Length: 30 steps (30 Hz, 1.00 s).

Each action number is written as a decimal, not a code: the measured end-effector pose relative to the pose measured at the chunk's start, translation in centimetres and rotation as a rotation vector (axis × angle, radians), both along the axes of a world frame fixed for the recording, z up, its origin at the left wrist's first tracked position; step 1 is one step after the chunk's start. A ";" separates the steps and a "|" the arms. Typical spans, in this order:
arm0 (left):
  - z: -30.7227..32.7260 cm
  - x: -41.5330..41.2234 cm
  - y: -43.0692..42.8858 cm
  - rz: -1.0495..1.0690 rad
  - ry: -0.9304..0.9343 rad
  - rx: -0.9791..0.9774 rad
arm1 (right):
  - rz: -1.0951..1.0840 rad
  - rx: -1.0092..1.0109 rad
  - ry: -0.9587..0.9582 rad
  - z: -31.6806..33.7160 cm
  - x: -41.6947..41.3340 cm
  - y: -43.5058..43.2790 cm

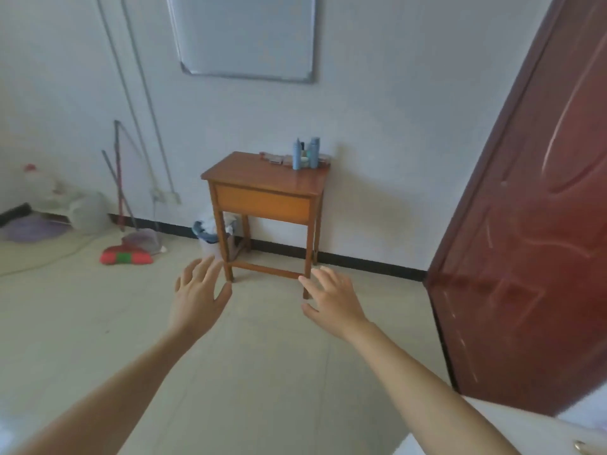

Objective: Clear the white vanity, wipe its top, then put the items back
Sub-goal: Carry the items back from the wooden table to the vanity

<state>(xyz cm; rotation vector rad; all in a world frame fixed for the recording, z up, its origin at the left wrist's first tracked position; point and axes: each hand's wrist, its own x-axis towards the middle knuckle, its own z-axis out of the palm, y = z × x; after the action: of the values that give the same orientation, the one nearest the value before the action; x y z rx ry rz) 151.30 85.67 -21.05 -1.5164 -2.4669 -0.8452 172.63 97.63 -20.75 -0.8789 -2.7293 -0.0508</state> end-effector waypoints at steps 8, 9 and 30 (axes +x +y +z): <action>2.2 -16.2 -5.8 0.141 0.003 0.093 | 0.128 0.171 -0.029 3.9 -17.7 -3.4; 2.3 -17.9 -6.3 0.147 0.001 0.096 | 0.132 0.185 -0.039 4.1 -19.3 -3.6; 6.5 -32.6 1.2 0.109 -0.043 0.220 | 0.122 0.203 0.110 11.4 -35.1 7.7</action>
<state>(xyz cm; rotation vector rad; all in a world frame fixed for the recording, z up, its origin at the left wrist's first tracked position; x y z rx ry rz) 118.74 86.90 -14.59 -1.2916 -2.3679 -1.0968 137.58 105.33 -9.31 -0.6391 -2.6124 -0.2432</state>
